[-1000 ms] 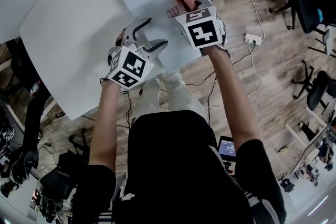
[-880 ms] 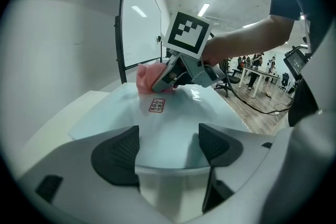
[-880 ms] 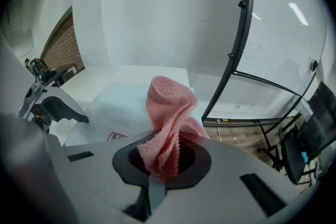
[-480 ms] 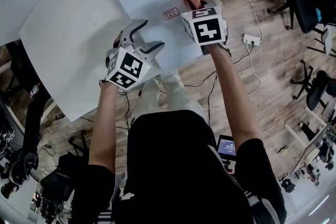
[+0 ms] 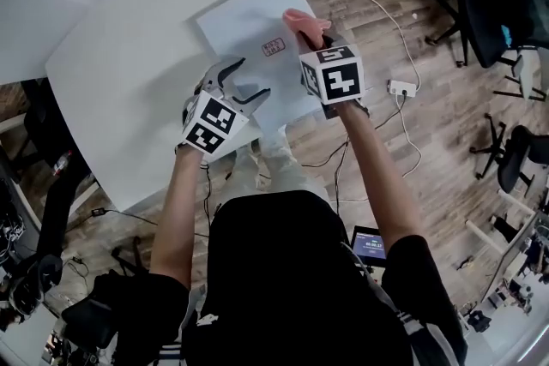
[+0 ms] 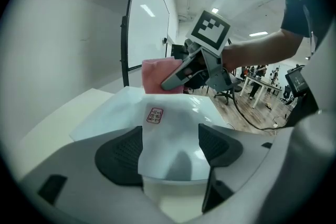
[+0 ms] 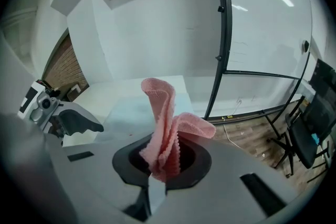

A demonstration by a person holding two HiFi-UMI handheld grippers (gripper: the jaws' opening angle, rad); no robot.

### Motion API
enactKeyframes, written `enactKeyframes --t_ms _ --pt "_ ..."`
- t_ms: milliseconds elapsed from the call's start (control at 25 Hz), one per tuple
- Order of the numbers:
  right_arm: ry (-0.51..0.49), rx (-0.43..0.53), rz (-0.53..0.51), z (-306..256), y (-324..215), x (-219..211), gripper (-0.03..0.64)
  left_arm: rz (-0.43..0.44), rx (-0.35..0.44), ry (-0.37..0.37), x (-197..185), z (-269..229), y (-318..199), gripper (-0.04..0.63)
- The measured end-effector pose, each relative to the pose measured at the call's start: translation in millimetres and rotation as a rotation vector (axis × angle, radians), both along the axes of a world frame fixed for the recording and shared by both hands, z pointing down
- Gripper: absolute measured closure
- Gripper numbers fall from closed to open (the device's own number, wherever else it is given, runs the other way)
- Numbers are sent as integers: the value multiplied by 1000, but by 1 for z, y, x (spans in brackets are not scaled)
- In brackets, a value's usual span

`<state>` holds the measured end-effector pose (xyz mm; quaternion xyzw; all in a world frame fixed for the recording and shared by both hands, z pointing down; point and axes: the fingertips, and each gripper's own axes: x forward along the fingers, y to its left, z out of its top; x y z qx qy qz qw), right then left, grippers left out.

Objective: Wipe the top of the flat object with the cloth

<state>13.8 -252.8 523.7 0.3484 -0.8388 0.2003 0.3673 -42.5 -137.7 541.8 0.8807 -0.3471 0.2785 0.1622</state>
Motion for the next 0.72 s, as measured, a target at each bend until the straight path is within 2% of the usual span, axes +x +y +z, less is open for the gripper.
enactKeyframes --t_ms 160,360,480,600,720 --pt "-9 23 -19 -21 12 -1 571 -14 54 52 0 -38 -3 252" --pt "-49 66 -23 -57 17 -6 571 -109 112 118 -11 -80 -12 255" --pt "-82 105 -32 -84 22 -13 571 -175 156 167 -17 -114 -16 321" --pt "-111 139 -34 -110 25 -17 571 -218 198 229 -19 -148 -19 350" --pt "-151 175 -29 -137 26 -20 571 -229 259 232 -20 -179 -23 390"
